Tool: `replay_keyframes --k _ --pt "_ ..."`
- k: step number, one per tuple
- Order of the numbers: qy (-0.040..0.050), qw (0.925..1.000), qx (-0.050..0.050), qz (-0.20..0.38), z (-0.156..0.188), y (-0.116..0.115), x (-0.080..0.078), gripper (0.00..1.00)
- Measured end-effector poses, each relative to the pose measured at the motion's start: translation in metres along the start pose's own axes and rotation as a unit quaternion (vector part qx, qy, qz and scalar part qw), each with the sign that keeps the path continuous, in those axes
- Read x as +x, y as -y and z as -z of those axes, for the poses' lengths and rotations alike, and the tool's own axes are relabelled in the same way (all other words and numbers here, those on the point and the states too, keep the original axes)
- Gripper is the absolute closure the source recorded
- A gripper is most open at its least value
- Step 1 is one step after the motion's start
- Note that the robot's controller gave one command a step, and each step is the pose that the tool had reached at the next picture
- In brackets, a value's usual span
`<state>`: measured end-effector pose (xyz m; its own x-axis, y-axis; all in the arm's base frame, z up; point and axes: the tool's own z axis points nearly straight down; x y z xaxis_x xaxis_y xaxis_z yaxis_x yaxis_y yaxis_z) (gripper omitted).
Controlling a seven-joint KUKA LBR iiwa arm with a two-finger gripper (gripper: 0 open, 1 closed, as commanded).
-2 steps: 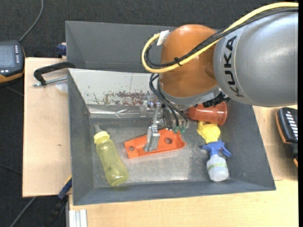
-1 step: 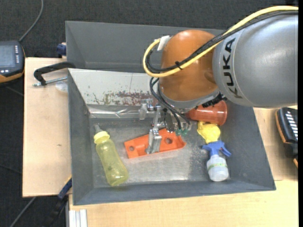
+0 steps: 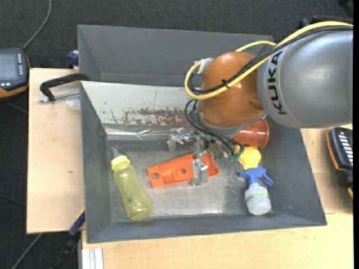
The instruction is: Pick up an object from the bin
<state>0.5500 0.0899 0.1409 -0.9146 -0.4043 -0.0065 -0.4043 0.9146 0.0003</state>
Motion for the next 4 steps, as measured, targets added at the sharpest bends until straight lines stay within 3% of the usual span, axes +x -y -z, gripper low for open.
replay_keyframes --k 1,2,3,4 --pt "0.001 0.9998 0.0 0.019 -0.053 0.005 0.004 0.0" --pt "0.0032 0.9736 0.0 0.228 -0.07 0.003 -0.007 1.0" --pt "0.003 0.9736 0.0 0.228 -0.07 0.003 -0.007 1.0" --pt "0.0059 0.9676 0.0 0.252 0.014 0.004 0.002 1.0"
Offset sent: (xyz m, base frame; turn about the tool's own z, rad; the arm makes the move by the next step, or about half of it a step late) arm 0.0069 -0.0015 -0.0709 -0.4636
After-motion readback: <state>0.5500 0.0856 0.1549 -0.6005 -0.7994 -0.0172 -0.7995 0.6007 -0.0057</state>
